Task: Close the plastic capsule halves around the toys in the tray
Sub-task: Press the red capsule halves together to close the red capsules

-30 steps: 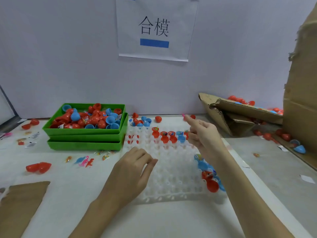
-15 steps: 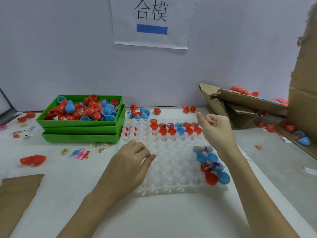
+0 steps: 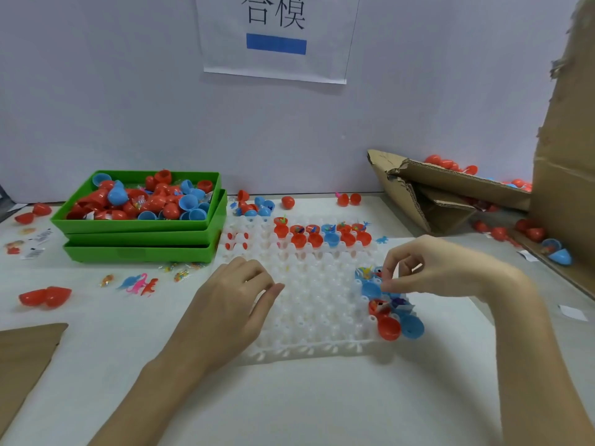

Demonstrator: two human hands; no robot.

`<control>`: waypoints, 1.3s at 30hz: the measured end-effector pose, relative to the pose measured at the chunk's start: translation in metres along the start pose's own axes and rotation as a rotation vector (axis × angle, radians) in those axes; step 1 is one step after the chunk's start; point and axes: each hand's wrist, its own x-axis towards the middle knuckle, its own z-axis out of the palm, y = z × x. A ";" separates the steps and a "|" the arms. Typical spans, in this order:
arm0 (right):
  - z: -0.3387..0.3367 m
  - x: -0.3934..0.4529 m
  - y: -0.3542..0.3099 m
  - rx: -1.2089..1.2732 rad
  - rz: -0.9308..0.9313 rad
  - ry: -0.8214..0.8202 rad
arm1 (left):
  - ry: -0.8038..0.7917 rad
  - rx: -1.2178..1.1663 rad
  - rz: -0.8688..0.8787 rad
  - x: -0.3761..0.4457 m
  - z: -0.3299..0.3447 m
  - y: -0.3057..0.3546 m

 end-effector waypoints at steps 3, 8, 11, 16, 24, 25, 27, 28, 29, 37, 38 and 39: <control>0.000 -0.005 -0.006 -0.001 -0.037 -0.082 | -0.002 -0.003 -0.007 0.000 0.000 0.001; -0.003 -0.011 -0.008 0.050 -0.074 -0.126 | -0.013 -0.013 -0.022 -0.001 0.000 0.000; -0.001 -0.016 -0.012 -0.059 -0.043 -0.202 | -0.025 -0.021 -0.028 -0.001 0.000 0.000; 0.004 -0.016 -0.021 -0.136 -0.016 -0.217 | -0.045 -0.020 -0.027 -0.001 0.001 -0.002; 0.009 -0.020 -0.032 -0.207 0.032 -0.239 | -0.063 -0.022 -0.021 -0.001 0.000 -0.003; 0.010 -0.020 -0.033 -0.203 0.026 -0.233 | -0.063 -0.022 -0.016 -0.001 -0.001 -0.003; 0.009 -0.022 -0.033 -0.178 0.008 -0.202 | -0.059 -0.022 -0.007 -0.001 -0.001 -0.002; 0.007 -0.024 -0.032 -0.170 -0.006 -0.172 | -0.055 -0.015 -0.005 -0.001 0.000 -0.001; 0.004 -0.027 -0.031 -0.170 -0.029 -0.132 | -0.049 -0.009 -0.005 -0.001 0.000 -0.001; -0.001 -0.035 -0.040 -0.045 -0.313 0.104 | 0.050 -0.328 -0.213 0.002 0.003 0.012; 0.002 -0.032 -0.043 -0.052 -0.339 0.121 | 0.041 -0.417 -0.269 0.002 0.002 0.015; 0.006 -0.030 -0.047 -0.063 -0.361 0.136 | 0.015 -0.509 -0.312 0.003 0.001 0.018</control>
